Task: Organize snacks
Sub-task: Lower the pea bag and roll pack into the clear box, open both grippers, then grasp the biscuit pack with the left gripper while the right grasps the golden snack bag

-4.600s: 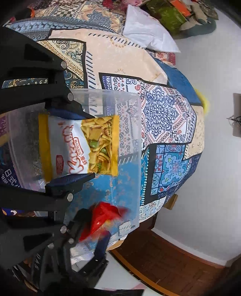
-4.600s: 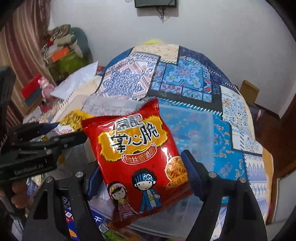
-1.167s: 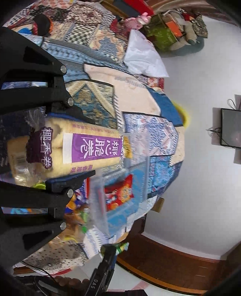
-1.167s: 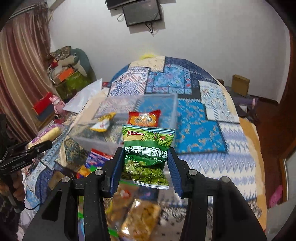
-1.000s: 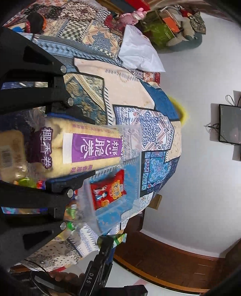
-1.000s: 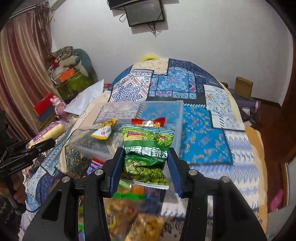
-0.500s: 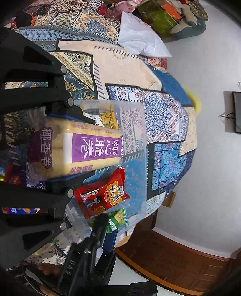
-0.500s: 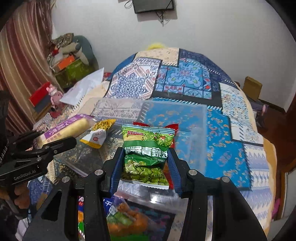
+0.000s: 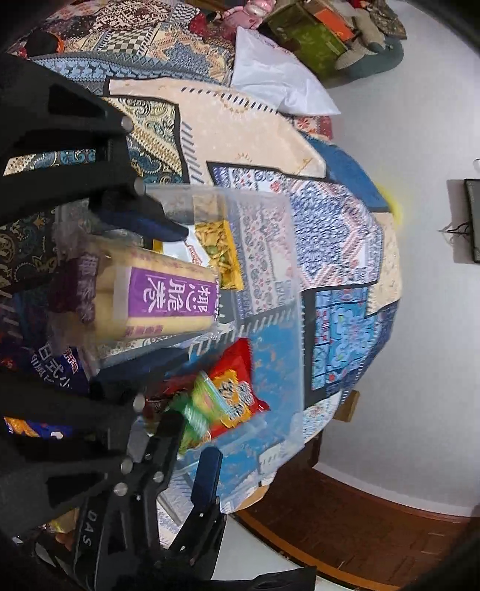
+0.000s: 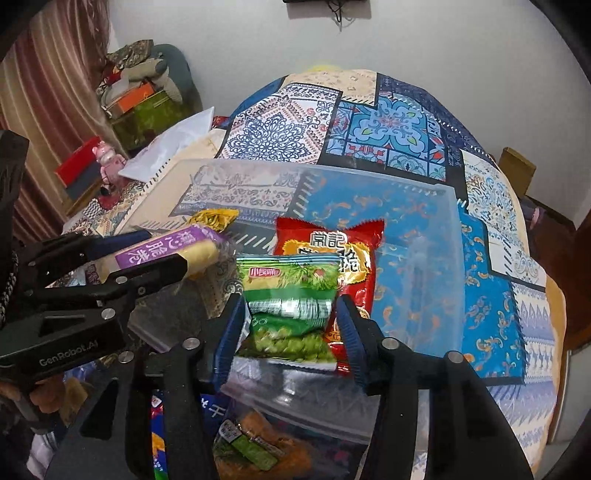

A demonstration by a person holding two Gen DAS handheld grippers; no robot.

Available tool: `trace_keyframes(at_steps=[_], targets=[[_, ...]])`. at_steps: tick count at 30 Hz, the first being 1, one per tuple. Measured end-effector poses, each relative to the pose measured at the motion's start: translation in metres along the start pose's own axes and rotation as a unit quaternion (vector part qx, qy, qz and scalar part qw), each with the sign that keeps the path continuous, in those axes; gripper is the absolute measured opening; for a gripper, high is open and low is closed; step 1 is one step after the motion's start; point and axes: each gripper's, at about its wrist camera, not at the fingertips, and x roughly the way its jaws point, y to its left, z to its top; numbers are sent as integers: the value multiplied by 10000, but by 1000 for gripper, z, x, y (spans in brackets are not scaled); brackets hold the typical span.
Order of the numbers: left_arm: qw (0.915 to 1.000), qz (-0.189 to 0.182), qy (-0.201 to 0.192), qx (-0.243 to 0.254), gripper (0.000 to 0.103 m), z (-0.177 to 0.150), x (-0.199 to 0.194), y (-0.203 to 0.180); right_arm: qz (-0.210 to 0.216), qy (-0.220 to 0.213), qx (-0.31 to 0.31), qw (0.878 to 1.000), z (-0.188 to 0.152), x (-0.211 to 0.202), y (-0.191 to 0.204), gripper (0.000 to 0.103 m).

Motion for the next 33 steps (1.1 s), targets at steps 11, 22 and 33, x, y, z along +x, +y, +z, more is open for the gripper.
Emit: trace_keyframes(at_steps=[11,22,33], targets=[[9988,0,-468,111,72,-14,-72,-3,-235,-602,-31,9979,-6,-61,3,74],[9995,35,-309,-6,78,-65,-116,0,-503,-824,-26,9953,-46,-119,0,77],[9994,122,280,-132,78,-124,-96,3,-525,-135,331,9980,-107,-101,-14,78]])
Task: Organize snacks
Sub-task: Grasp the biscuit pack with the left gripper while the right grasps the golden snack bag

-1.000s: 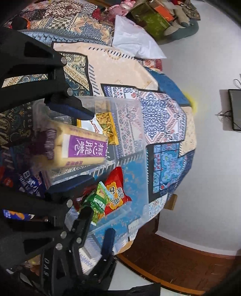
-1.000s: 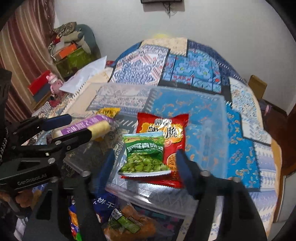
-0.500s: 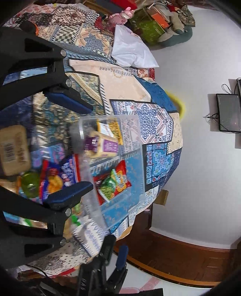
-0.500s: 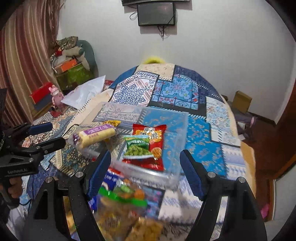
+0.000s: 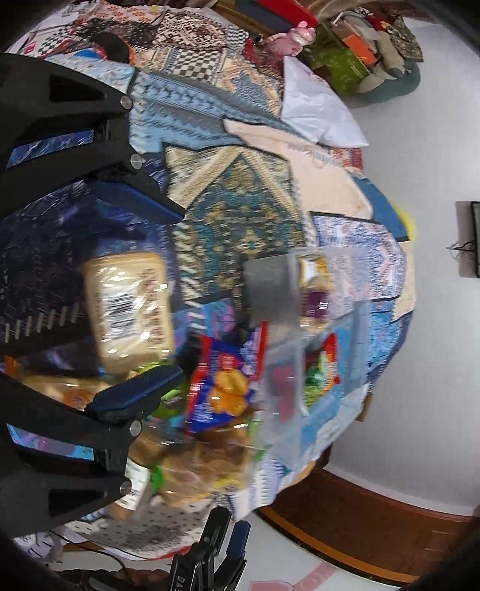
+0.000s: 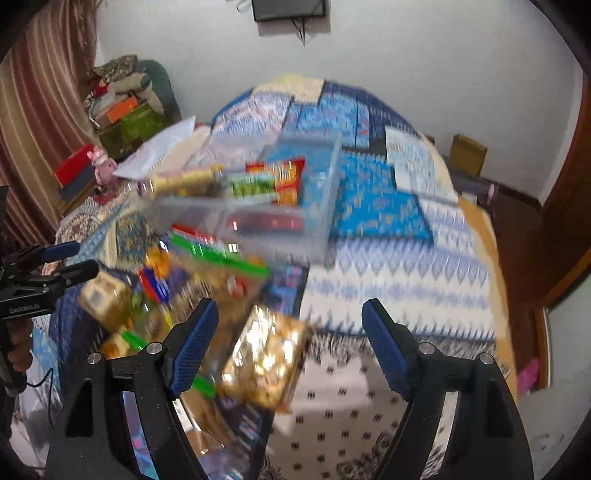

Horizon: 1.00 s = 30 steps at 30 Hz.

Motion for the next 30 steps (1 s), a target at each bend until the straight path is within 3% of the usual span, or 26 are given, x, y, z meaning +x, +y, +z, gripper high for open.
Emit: trace_keyframes(at_steps=[7,12,18,19,21,26,30], targets=[[9996,-127,200,-125,79,-19,15,-1,38,408,68,9991,-23,25,4,78],[9987,-297,227,-352,80,-21,19,0,70,409,184,9990,-26,30,0,78],[9990,-246,190,-319,82,-23,20,-5,73,368,281,9989,-34,26,-8,76],[9989,-250,213,-328,82,-24,21,-4,68,368,281,9989,-35,26,-9,75],[9990,-191,231,-323,83,-24,24,-4,192,395,318,9985,-38,24,-12,60],[9993,-79,180,-320,83,-24,30,-4,365,390,342,9980,-40,23,-12,47],[9998,55,39,-183,77,-26,30,-8,262,348,235,9988,-40,23,-6,46]])
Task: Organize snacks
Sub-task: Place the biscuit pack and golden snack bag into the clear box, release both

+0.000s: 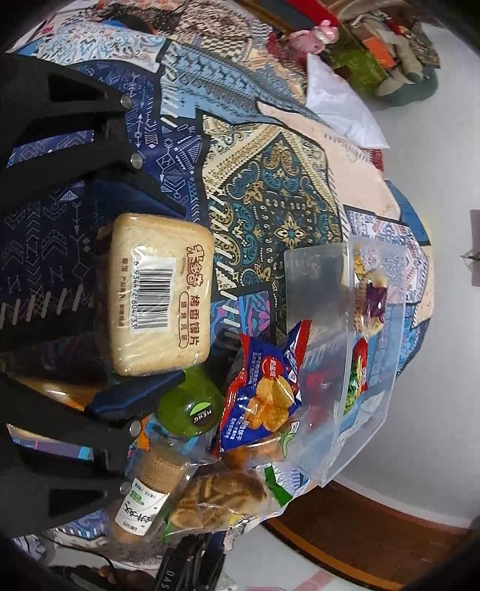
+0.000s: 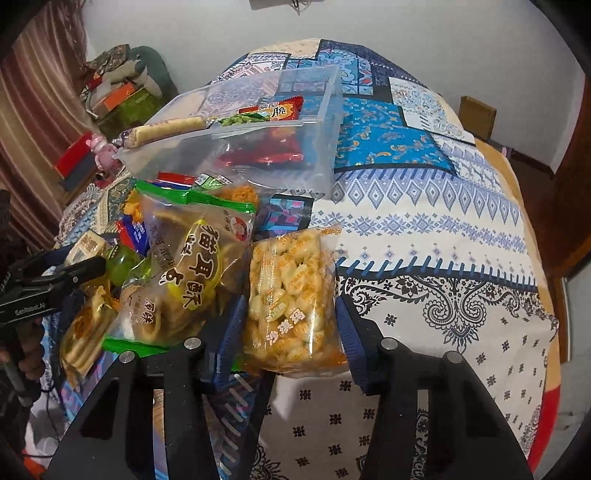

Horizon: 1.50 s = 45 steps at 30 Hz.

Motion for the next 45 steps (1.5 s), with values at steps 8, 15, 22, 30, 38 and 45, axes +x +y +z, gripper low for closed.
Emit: trace_keyframes(at_steps=[8,15,22,30,38,45], targets=[[9999,1,-98,-19,76,-2,-17,4,45,-143,187,9997,1,-10,-10,44],[9991,-62,-409,-112,76,13,-43,9,-26,-400,352,9986,6,-28,-22,43],[9969,-188,-750,-113,76,38,-64,4,1,-755,361,9965,22,-49,-23,43],[9930,-406,-1105,-46,76,82,-73,-9,167,-1179,215,9927,58,-56,-13,43],[9914,-532,-1183,181,76,115,-51,-31,338,-1347,57,9903,92,-41,-3,43],[9945,-603,-850,91,76,129,-6,-36,463,-1195,6,9918,112,-10,1,43]])
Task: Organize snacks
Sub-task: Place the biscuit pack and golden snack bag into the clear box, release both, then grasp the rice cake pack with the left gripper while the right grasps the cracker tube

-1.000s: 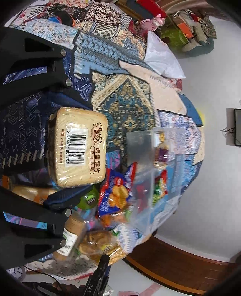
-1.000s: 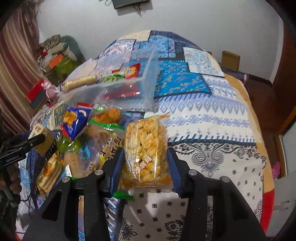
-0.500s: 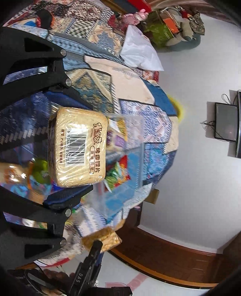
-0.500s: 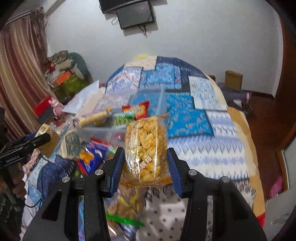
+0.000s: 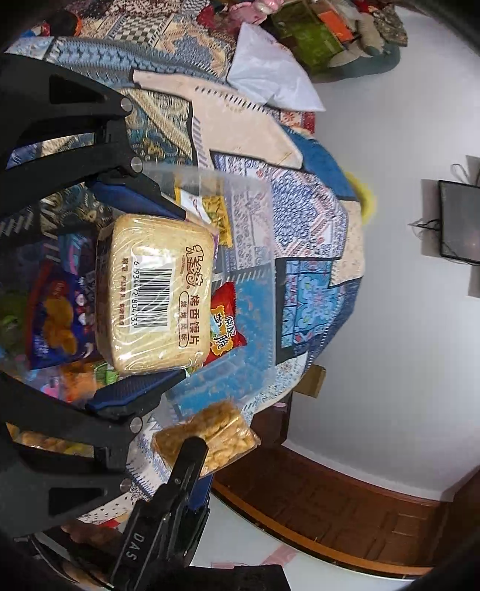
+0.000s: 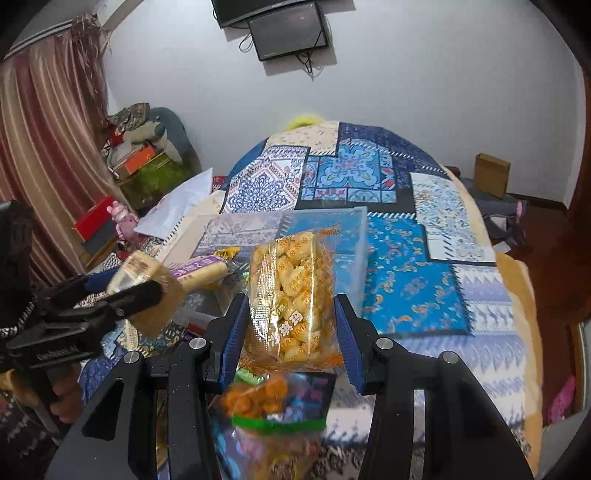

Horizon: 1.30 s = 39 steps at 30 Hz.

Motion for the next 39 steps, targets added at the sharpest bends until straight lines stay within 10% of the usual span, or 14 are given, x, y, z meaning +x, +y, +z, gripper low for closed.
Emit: trace_keyframes(at_steps=[19,39], targets=[[9988,373,307,26,76,19,61,3,-33,333,-115,9994,14,46,0,38],[9993,297,25,215,84,-27,-56,-6,-163,-18,-249,9996,-19,-52,18,57]])
